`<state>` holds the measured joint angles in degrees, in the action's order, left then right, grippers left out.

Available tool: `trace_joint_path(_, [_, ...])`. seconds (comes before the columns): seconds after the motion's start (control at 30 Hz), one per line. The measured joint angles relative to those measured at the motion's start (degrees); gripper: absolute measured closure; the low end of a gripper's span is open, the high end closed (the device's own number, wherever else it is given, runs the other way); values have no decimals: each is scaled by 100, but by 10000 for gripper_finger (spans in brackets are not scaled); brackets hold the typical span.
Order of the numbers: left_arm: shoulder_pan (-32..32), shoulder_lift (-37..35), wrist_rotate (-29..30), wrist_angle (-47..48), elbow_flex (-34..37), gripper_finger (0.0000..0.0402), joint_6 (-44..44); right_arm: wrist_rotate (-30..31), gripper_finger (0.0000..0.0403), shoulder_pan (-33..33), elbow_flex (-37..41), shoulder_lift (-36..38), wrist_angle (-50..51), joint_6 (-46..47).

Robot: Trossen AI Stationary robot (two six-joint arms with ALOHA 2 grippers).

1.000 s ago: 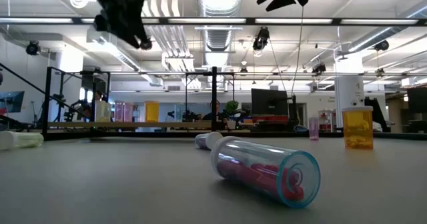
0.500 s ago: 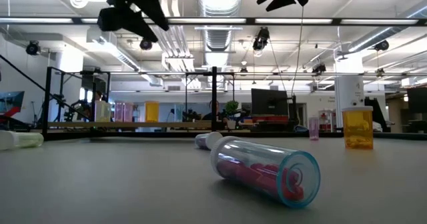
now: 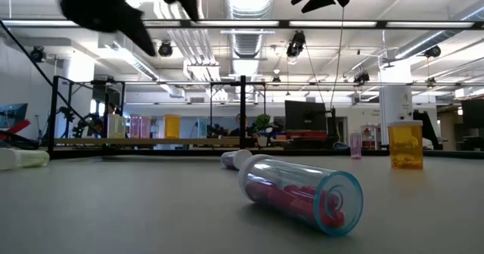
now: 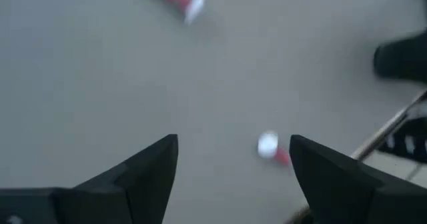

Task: Pick and place medicine bottles onto shelf by color
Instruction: Put the left orange pill bottle on the shelf aligned with the other orange pill bottles

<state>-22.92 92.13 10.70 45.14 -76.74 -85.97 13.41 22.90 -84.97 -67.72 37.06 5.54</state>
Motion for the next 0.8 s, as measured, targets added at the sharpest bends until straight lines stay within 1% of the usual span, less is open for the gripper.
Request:
trace_joint_path(0.17, [-572, 430, -215, 1242, -771, 127, -1178, -2, 170, 0, 0, 0, 0, 0])
trace_joint_path(0.27, [-844, 613, -604, 1711, -949, 127, -1890, -2, 170, -1, -2, -1, 0, 0])
trace_joint_path(0.4, [-1243, 861, -1147, 1779, -889, 127, -2586, -1, 170, 1, 0, 0, 0, 0])
trace_joint_path(0.5, [-1540, 979, -1354, 1805, -822, 127, -3021, 0, 170, 2, 0, 2, 0, 0])
trace_joint_path(0.63, [-1801, 1062, -1390, 1948, -699, 127, -3577, 0, 170, 0, 0, -1, 0, 0])
trace_joint_path(0.8, [-1858, 1167, -1417, 1949, -632, 127, -3655, -1, 170, 0, 0, 0, 0, 0])
